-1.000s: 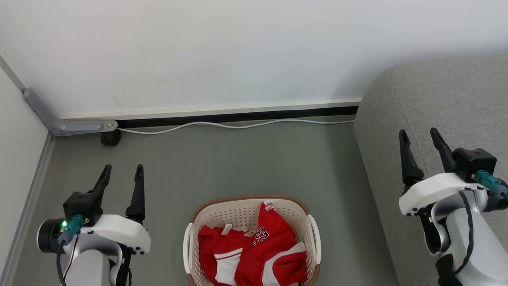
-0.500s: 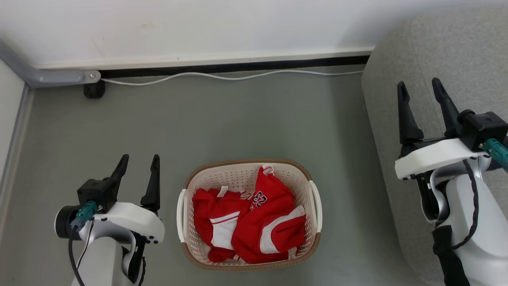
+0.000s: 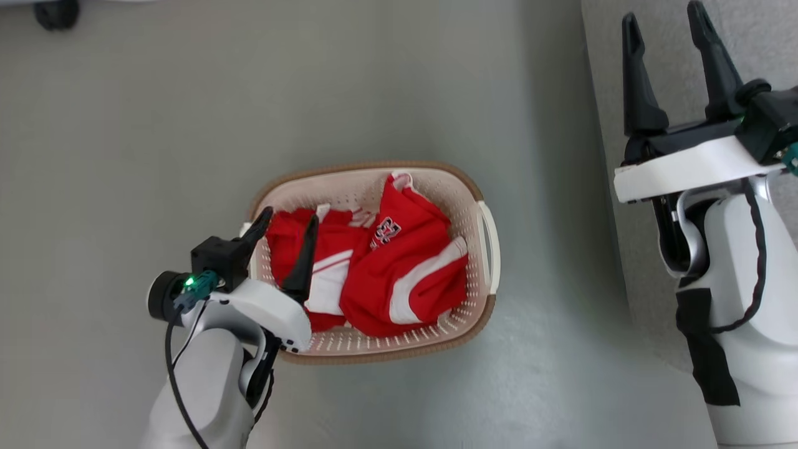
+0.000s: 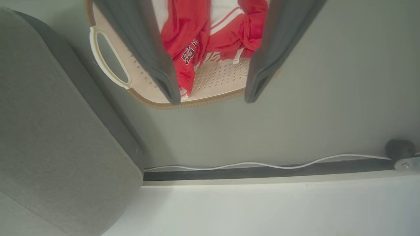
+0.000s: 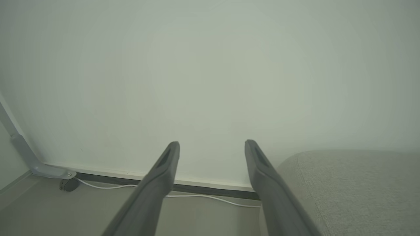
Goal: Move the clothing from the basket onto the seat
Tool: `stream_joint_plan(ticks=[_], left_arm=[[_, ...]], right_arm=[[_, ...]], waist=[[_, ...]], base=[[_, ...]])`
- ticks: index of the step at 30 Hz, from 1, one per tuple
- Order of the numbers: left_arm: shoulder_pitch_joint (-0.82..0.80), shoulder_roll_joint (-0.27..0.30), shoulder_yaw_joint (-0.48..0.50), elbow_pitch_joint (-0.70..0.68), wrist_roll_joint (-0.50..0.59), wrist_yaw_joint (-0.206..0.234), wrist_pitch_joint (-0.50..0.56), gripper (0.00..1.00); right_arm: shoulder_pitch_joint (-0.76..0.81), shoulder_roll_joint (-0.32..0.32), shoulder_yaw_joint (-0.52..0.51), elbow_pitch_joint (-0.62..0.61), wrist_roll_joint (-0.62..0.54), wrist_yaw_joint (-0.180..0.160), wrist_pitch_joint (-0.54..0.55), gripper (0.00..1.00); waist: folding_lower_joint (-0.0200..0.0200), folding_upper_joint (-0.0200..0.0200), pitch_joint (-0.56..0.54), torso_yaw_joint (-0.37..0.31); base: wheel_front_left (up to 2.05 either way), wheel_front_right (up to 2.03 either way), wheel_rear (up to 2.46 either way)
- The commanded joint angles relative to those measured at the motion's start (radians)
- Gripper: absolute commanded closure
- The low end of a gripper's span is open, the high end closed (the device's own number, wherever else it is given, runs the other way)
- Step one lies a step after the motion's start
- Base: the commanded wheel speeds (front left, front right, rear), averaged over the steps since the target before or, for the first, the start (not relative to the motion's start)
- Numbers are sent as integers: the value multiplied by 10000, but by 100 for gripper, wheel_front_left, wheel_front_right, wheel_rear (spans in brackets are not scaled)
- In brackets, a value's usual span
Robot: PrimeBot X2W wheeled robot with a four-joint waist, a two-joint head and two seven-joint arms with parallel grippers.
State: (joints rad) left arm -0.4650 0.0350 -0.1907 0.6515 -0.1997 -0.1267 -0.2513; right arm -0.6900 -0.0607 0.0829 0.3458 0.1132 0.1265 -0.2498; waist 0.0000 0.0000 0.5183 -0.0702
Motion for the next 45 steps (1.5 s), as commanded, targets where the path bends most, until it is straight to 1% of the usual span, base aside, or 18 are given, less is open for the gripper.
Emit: stream_joint_plan(ticks=[1,7,16,19,24,29,34,35,40,45], left_arm=[[-309,155,43,-43,-238,-39,-105,0],[-1003,154,-908,456,-437,-39,-105,0],[-2389,202,-1724,1305,-782,-40,-105,0],[-2938,422,-2112,1514,-910,-40,-105,0],[-3739,1023,-2826,1943,-1319,-40,-105,0],[-4316,1573,-3492,2283,-2085,-40,-105,0],[-4693,1978,-4301,2436,-3039,-40,-105,0],[-4693,1978,-4301,2436,-3039,-40,-105,0],[-5182,2302,-5158,2389,-3884,-40,-105,0],[-5679,2558,-6193,2247,-4405,-40,-105,0]], right_arm=[[-224,93,231,-339,-62,42,-120,0],[-687,101,496,-634,119,42,-120,0],[-1460,103,901,-1333,476,42,-120,0],[-1810,103,1089,-1602,630,42,-120,0],[-2238,104,1415,-2067,936,42,-120,0],[-2356,104,1579,-2525,1183,42,-120,0],[-2251,104,1618,-2764,1351,42,-120,0],[-2251,104,1618,-2764,1351,42,-120,0],[-2077,104,1633,-2828,1509,42,-120,0],[-1934,104,1617,-2828,1617,42,-120,0]], waist=[[0,0,877,-315],[0,0,1870,-443],[0,0,3295,-791],[0,0,3788,-1015],[0,0,4485,-1434],[0,0,4977,-1738],[0,0,5144,-1860],[0,0,5144,-1860],[0,0,5235,-1951],[0,0,5336,-1991]], base=[[0,0,0],[0,0,0],[0,0,0],[0,0,0],[0,0,0],[0,0,0],[0,0,0],[0,0,0],[0,0,0],[0,0,0]])
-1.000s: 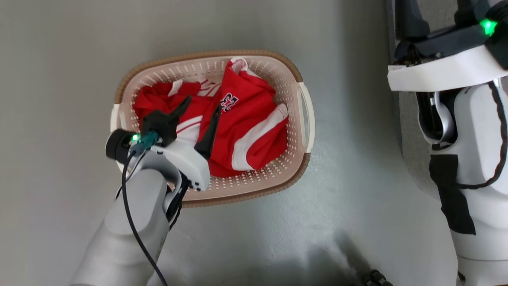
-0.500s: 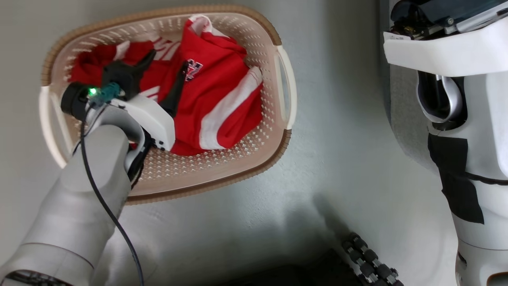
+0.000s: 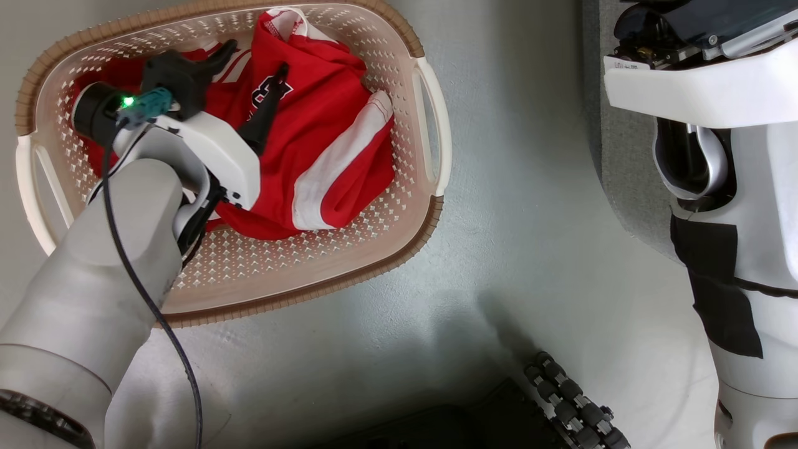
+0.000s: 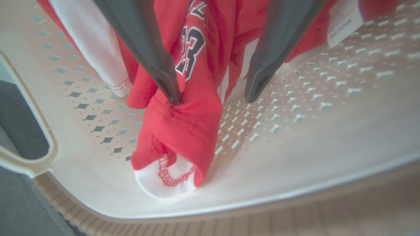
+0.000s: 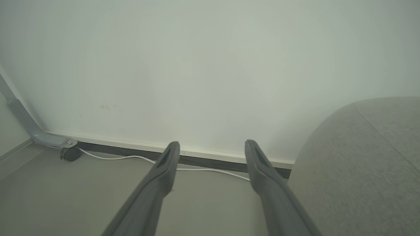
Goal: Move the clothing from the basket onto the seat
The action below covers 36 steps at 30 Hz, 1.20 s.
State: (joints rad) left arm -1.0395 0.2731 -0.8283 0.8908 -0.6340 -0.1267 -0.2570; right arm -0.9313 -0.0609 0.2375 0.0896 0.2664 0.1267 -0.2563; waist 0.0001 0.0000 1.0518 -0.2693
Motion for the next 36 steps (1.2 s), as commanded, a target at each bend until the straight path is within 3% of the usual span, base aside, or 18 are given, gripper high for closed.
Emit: stream_joint_plan(ticks=[1,9,10,20,25,36], left_arm=[[-13,199,-44,-117,-158,-40,-47,0],[-404,340,-2165,-181,-1637,-40,-47,0],[-543,376,-2484,-115,-1995,-40,-47,100],[-518,687,-2754,-380,-2710,-40,-47,100],[4,722,-2250,-713,-2560,-40,-47,100],[1984,197,-607,-1518,-1398,-40,-47,100]], right_arm=[[502,106,70,-266,117,40,-55,0],[646,106,92,-312,280,40,-55,0],[674,106,54,-301,293,40,-55,0],[641,106,-92,-231,339,40,-55,0],[712,106,-168,-60,223,40,-55,0],[1523,106,-130,996,-229,40,-55,0]], waist=[[0,0,12,-6],[0,0,36,-78],[0,0,39,-68],[0,0,-293,-94],[0,0,-875,24],[0,0,-3351,764]], base=[[0,0,0],[0,0,0],[0,0,0],[0,0,0],[0,0,0],[0,0,0]])
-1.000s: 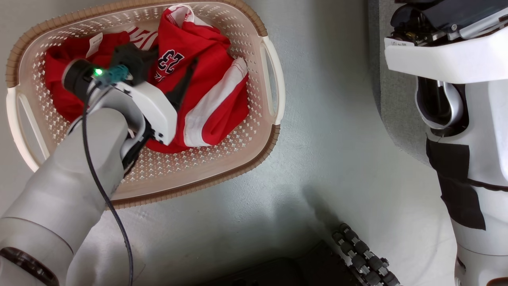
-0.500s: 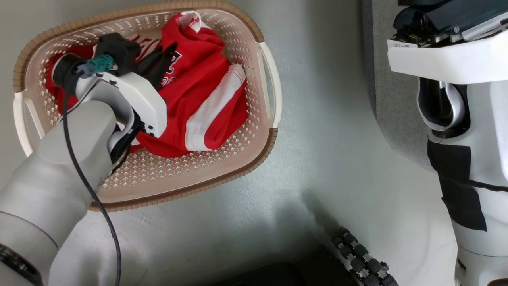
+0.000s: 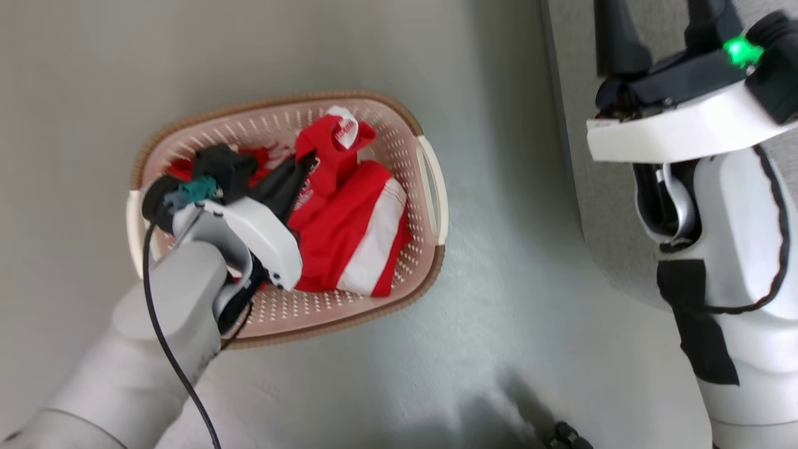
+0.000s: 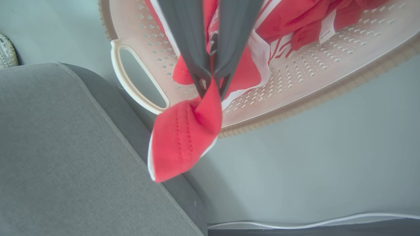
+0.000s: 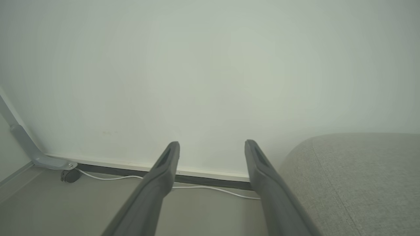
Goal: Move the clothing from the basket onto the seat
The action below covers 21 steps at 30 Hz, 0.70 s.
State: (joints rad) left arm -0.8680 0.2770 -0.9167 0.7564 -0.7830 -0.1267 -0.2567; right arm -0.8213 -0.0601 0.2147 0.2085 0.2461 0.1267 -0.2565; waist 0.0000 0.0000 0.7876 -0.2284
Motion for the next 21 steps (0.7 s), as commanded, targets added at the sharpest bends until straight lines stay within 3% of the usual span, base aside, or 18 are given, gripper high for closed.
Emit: stream_joint_plan(ticks=[1,21], left_arm=[[450,104,433,-252,198,-40,-51,100],[3592,-833,2929,-2020,2000,-40,-51,100]], right_arm=[[525,99,106,-83,-60,40,-53,0],[3187,99,-144,1606,-405,40,-53,0]], waist=[[0,0,-947,428],[0,0,-5498,1837]], base=[[0,0,0],[0,0,0]])
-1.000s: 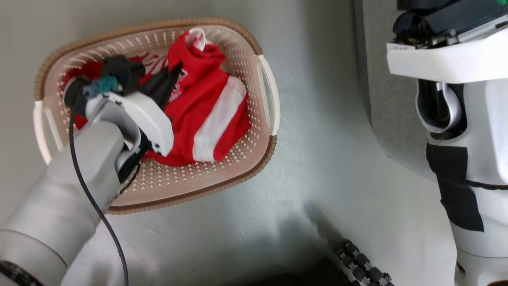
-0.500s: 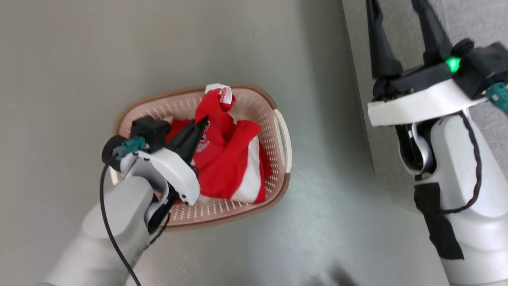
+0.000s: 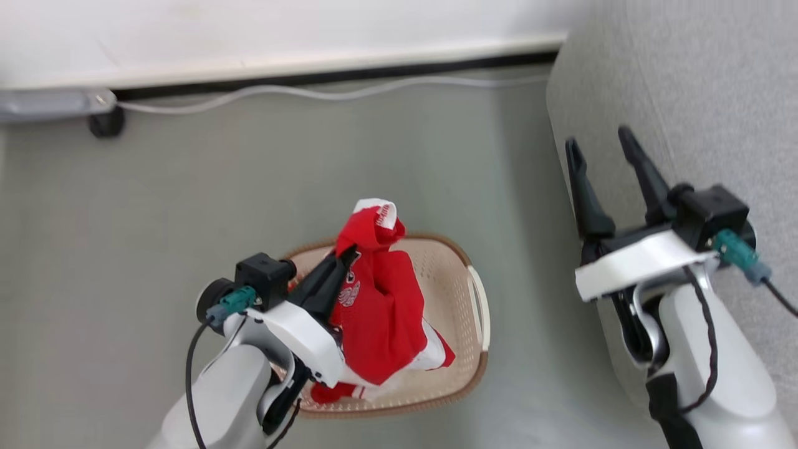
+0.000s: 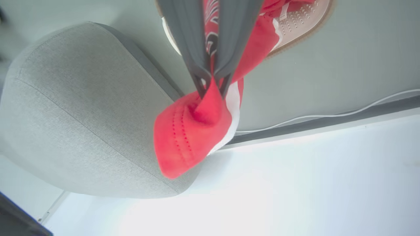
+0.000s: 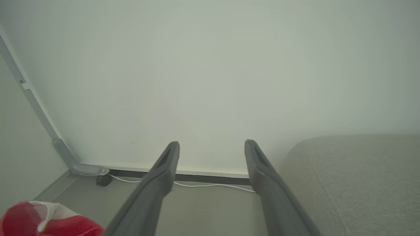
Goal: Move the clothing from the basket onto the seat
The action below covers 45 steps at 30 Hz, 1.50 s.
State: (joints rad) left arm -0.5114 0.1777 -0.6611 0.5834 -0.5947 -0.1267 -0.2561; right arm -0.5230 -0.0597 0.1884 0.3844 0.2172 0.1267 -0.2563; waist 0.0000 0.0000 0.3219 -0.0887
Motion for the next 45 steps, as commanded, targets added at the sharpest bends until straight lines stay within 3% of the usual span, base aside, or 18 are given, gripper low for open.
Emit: stream_joint_plan(ticks=[1,18,34,42,45], left_arm=[[117,138,437,-396,203,-40,-57,100],[-871,374,996,-3054,1245,-40,-57,100],[-2737,416,692,-3771,1276,-40,-57,100],[-2673,405,594,-3712,1311,-40,-57,100],[-2686,367,554,-3670,1338,-40,-57,100]], right_arm=[[354,95,104,-98,-107,40,-55,0],[1329,86,270,314,89,40,-55,0],[1475,92,579,405,252,40,-55,0],[1145,94,1362,-789,525,40,-55,0],[954,94,2256,-1752,796,40,-55,0]], waist=[[0,0,-1023,499],[0,0,-2035,861],[0,0,-2046,827],[0,0,-1843,713],[0,0,-1759,723]], base=[[0,0,0],[0,0,0],[0,0,0],[0,0,0],[0,0,0]])
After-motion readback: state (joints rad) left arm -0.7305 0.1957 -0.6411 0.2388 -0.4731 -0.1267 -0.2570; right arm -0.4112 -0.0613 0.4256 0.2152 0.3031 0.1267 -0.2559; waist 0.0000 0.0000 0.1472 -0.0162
